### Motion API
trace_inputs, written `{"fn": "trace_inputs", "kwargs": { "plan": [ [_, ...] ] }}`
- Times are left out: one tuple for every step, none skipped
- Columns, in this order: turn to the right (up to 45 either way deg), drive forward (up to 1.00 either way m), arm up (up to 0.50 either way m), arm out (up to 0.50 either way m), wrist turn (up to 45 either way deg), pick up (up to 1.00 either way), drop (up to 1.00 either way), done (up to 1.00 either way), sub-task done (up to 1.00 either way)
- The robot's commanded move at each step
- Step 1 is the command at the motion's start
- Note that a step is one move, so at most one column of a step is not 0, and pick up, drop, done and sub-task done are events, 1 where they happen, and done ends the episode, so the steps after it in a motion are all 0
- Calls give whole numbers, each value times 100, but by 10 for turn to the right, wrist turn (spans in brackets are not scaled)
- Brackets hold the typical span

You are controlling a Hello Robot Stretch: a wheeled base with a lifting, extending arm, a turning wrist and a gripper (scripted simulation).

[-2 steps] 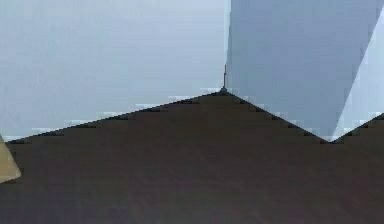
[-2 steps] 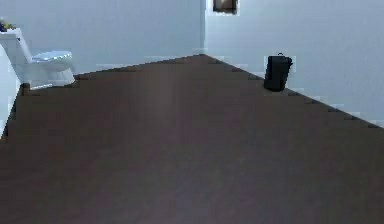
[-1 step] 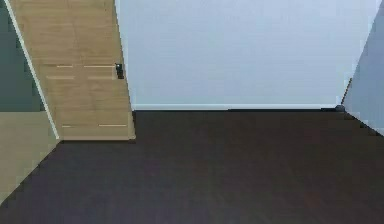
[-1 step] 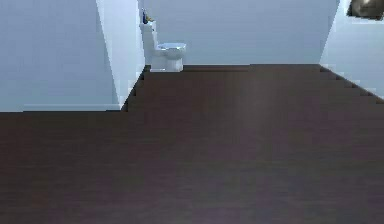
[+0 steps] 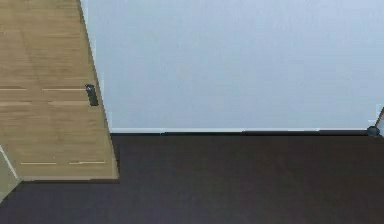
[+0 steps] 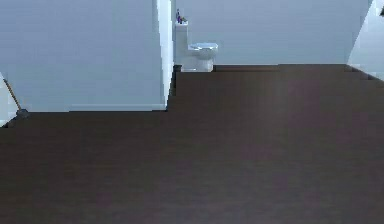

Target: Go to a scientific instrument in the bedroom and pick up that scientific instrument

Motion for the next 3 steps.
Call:
{"fn": "trace_inputs", "kwargs": {
  "plan": [
    [-420, 0, 0, 0, 0, 0, 0, 0, 0],
    [0, 50, 0, 0, 0, 0, 0, 0, 0],
    [-450, 0, 0, 0, 0, 0, 0, 0, 0]
  ]
}}
